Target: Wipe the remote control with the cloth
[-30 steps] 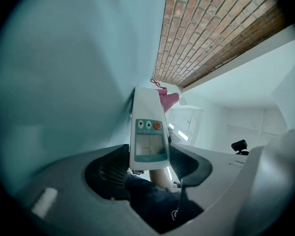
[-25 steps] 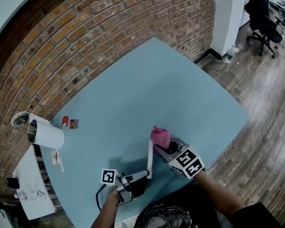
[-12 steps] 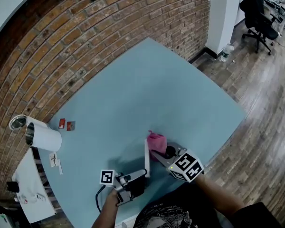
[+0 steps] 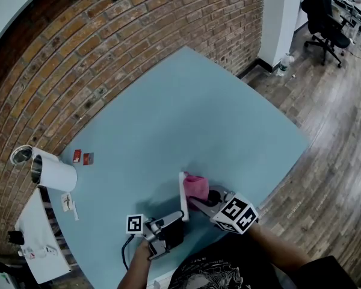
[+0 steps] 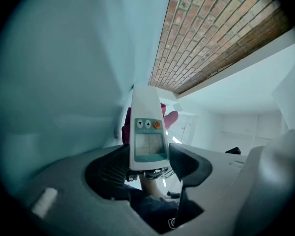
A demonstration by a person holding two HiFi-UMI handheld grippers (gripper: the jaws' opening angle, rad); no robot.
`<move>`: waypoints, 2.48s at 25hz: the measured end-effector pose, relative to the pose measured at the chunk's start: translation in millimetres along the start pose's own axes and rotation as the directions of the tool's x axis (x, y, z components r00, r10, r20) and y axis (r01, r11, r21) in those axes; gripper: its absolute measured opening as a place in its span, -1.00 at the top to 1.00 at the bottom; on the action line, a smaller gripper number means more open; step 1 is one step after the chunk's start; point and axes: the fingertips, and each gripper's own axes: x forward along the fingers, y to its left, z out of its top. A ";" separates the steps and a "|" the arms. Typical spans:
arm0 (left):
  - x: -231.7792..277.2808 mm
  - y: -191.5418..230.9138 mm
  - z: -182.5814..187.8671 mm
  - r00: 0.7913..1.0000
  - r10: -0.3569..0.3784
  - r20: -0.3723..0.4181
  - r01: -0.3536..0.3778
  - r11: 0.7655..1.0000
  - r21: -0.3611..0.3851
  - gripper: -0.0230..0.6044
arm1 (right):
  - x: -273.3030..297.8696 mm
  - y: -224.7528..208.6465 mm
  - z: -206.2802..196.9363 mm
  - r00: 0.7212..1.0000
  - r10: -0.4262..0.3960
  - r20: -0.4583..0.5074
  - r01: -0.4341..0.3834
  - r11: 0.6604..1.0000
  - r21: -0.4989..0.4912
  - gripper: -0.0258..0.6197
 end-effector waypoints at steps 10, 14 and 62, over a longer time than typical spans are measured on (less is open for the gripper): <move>-0.1 0.3 1.5 1.000 -0.012 0.011 0.012 1.000 0.008 0.12 | -4.6 15.8 -3.9 1.000 0.014 0.006 -0.014 1.000 0.013 0.72; 0.5 -0.2 2.7 1.000 -0.017 0.016 0.016 1.000 0.010 0.12 | -9.3 22.7 -4.5 1.000 0.014 0.009 -0.014 1.000 0.017 0.72; -14.4 10.0 3.5 0.977 0.211 0.007 -0.206 0.946 0.249 0.13 | -58.9 37.0 -19.5 0.988 -0.115 0.103 0.088 0.968 0.234 0.72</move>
